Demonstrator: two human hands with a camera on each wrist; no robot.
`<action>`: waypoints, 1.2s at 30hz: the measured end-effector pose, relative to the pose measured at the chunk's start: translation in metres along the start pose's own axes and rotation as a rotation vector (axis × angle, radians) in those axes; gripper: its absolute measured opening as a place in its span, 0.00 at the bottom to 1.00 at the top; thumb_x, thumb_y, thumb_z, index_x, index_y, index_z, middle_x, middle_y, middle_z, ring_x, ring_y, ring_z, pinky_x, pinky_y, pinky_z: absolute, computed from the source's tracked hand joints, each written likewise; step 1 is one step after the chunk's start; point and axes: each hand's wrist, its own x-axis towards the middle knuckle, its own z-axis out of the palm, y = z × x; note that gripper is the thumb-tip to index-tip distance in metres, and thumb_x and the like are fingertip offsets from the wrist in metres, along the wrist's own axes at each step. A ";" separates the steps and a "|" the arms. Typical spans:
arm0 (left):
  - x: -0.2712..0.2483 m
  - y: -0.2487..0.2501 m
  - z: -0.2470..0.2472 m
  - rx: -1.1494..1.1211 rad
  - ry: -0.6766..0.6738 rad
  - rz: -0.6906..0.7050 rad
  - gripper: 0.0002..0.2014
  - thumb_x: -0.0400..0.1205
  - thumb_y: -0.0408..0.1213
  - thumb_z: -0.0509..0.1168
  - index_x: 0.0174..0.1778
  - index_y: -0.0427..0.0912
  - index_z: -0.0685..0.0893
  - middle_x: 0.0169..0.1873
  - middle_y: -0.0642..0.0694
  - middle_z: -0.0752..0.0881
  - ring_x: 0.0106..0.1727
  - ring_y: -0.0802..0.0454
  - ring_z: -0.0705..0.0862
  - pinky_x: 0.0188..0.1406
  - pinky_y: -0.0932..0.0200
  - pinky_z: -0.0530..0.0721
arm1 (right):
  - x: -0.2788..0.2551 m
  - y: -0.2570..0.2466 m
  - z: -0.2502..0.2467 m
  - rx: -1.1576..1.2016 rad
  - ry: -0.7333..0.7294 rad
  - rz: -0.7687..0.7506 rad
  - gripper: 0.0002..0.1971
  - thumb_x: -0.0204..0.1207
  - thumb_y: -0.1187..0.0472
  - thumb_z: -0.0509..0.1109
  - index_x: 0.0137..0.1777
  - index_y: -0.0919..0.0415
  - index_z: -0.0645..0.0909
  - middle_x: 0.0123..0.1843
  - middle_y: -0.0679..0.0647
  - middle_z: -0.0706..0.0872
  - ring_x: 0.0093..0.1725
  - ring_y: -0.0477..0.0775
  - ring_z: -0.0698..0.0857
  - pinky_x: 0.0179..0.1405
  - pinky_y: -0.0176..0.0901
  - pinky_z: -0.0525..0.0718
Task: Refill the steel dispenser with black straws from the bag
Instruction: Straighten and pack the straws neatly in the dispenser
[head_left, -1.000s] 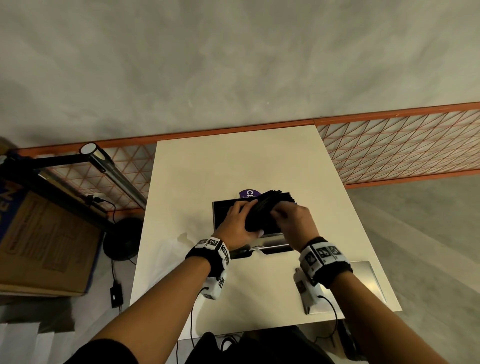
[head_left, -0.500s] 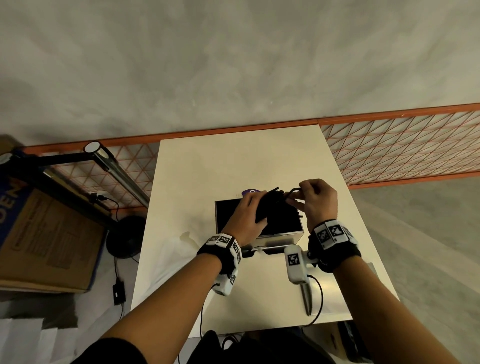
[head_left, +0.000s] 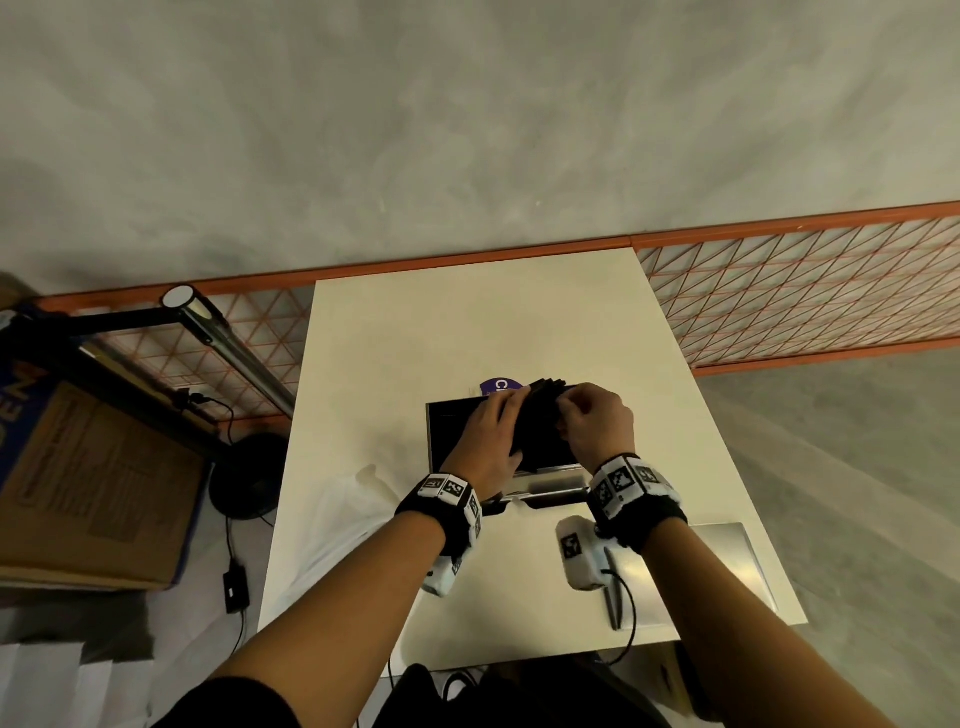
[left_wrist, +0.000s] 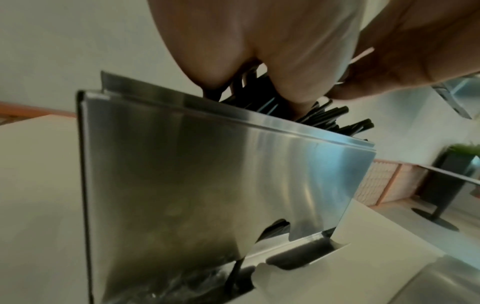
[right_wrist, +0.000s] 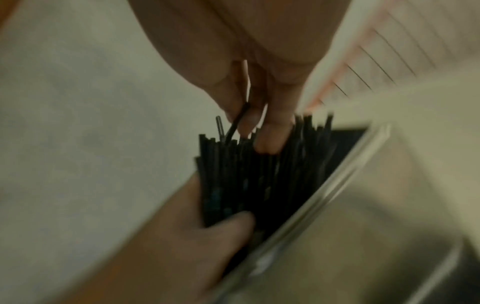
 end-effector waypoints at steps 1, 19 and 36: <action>0.001 0.001 -0.001 0.037 -0.014 0.011 0.47 0.77 0.30 0.74 0.89 0.47 0.55 0.79 0.44 0.64 0.80 0.40 0.69 0.82 0.43 0.70 | 0.000 -0.001 -0.002 -0.142 -0.011 -0.049 0.06 0.78 0.60 0.68 0.47 0.57 0.87 0.44 0.55 0.91 0.45 0.59 0.88 0.46 0.44 0.83; -0.017 -0.025 0.003 0.041 -0.061 -0.049 0.61 0.68 0.68 0.77 0.90 0.52 0.48 0.83 0.49 0.60 0.82 0.44 0.63 0.83 0.43 0.66 | -0.009 0.019 0.019 -0.430 -0.300 0.007 0.14 0.81 0.60 0.60 0.61 0.67 0.66 0.59 0.73 0.82 0.58 0.74 0.82 0.46 0.51 0.73; -0.012 -0.021 0.003 0.010 -0.013 -0.115 0.59 0.65 0.75 0.66 0.88 0.49 0.55 0.81 0.47 0.65 0.81 0.45 0.67 0.81 0.41 0.70 | 0.004 0.010 0.024 -0.526 -0.451 0.028 0.38 0.73 0.53 0.70 0.76 0.65 0.55 0.63 0.70 0.83 0.61 0.70 0.84 0.61 0.59 0.83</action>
